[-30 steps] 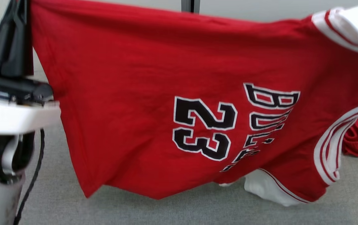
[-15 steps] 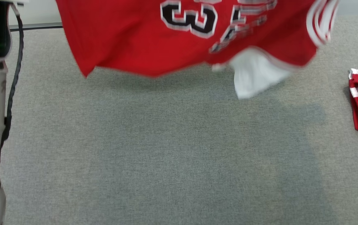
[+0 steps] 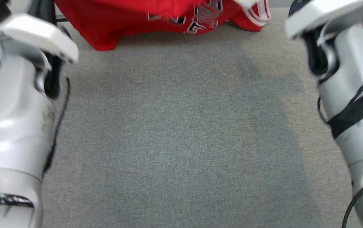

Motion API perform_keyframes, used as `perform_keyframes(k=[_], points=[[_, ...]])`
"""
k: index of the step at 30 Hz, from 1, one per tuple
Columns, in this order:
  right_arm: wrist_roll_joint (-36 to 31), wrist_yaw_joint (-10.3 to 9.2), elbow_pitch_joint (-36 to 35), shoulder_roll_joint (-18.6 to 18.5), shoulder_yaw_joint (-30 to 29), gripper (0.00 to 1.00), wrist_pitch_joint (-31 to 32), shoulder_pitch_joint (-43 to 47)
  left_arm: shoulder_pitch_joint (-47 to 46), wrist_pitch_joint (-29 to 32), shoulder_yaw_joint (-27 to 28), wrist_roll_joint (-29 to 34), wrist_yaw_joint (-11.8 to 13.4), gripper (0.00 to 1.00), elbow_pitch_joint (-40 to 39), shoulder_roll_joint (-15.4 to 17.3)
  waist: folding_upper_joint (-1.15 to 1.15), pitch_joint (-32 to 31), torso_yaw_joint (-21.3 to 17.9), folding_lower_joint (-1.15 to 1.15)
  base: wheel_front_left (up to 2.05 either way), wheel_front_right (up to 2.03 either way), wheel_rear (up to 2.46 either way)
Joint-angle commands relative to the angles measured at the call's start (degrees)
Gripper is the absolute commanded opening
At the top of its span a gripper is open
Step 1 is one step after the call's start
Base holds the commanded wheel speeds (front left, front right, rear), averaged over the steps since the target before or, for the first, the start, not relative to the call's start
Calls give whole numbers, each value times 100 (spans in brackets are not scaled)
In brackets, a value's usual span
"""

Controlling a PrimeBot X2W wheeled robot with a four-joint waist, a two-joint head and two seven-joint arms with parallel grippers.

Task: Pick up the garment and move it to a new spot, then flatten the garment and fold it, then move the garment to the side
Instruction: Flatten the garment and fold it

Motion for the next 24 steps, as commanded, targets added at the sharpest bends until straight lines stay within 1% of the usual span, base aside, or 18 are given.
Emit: perform_keyframes(k=[1,2,3,4,5,6,9,11,16,24], points=[[72,0,134,-4,78,0,-74,155,150,-34,19,-79,-31,0,141,-53,0,50,1,0,0,0,0],[234,-1,402,56,269,0,-194,428,412,-59,29,-156,-54,0,442,-188,0,80,19,0,0,0,0],[325,0,504,77,369,0,-246,576,549,-63,76,-250,-66,0,568,-241,0,100,24,0,0,0,0],[325,0,504,77,369,0,-246,576,549,-63,76,-250,-66,0,568,-241,0,100,24,0,0,0,0],[430,0,586,77,427,0,-296,729,688,-67,53,-219,-65,0,645,-277,0,112,33,0,0,0,0],[603,0,686,67,519,0,-372,993,916,-71,169,-338,-75,0,662,-342,0,147,44,0,0,0,0],[820,0,661,4,600,0,-456,1404,1295,-68,261,-388,-81,0,472,-387,0,114,74,0,0,0,0],[1004,0,558,-18,570,0,-479,1759,1608,-68,208,-258,-83,0,277,-394,0,20,92,0,0,0,0],[1069,-1,-220,-196,333,0,-480,2935,2582,-69,464,-102,-77,0,-409,-323,0,-346,53,0,0,0,0],[881,0,-1899,-304,-161,0,-480,5323,4437,-71,674,226,-77,0,-1804,-252,0,-1085,84,0,0,0,0]])
